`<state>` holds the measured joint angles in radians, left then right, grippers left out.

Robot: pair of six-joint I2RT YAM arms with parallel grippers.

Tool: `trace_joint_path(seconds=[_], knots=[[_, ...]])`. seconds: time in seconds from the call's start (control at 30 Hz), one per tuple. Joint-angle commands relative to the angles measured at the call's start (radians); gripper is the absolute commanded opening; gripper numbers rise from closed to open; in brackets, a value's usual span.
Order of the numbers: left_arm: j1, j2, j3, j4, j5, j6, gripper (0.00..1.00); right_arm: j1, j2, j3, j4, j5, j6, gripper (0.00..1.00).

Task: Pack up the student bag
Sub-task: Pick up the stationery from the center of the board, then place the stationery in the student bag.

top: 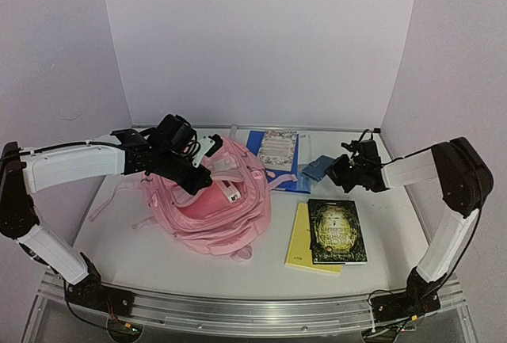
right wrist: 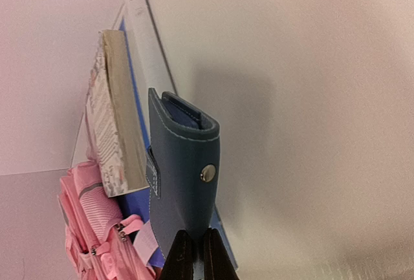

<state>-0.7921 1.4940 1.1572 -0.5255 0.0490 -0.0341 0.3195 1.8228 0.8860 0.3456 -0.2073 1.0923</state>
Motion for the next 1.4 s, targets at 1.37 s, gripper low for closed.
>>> trace_joint_path(seconds=[1.37], knots=[[-0.008, -0.062, 0.043, 0.069, 0.173, -0.032, 0.0, 0.654, -0.031, 0.309, -0.213, -0.277, 0.074, 0.0]])
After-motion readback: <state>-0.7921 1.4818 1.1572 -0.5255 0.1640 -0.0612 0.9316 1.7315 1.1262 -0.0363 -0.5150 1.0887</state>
